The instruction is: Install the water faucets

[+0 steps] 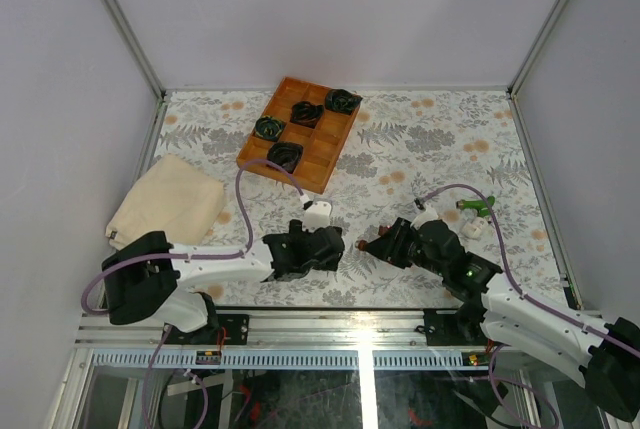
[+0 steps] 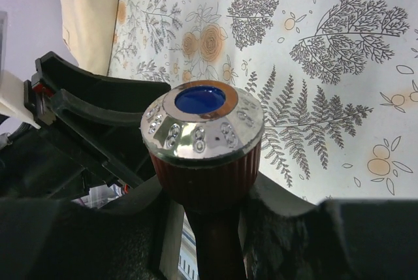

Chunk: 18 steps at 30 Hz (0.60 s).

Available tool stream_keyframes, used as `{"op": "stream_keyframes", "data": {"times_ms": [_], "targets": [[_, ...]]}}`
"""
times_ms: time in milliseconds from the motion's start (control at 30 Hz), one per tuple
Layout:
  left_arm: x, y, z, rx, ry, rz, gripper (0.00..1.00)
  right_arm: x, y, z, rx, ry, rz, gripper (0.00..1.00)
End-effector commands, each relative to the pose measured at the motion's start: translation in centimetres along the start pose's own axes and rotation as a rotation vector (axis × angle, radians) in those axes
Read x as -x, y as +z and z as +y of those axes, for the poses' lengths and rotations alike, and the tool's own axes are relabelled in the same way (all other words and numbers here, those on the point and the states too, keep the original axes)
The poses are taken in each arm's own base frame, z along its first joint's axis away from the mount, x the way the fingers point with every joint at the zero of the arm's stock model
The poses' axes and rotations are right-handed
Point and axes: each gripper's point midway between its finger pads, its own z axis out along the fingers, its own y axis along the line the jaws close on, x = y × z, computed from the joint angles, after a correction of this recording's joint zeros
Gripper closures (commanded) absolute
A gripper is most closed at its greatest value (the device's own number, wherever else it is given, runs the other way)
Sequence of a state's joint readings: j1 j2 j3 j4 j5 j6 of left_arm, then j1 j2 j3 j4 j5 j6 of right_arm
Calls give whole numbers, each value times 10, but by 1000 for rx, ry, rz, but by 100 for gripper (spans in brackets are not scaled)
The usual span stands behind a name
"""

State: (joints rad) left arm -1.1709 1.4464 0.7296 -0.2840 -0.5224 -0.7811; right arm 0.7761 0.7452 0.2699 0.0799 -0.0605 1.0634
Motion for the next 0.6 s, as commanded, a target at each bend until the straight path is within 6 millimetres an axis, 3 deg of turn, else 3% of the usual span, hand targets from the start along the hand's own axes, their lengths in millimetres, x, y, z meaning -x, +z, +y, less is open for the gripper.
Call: {"op": "stream_keyframes", "data": {"times_ms": [0, 300, 567], "targets": [[-9, -15, -10, -61, -8, 148, 30, 17, -3, 16, 46, 14, -72, 99], [-27, -9, -2, 1, 30, 232, 39, 18, -5, 18, 65, 27, -85, 99], [-23, 9, -7, 46, 57, 221, 42, 18, -6, 21, 76, 24, -80, 99]]}}
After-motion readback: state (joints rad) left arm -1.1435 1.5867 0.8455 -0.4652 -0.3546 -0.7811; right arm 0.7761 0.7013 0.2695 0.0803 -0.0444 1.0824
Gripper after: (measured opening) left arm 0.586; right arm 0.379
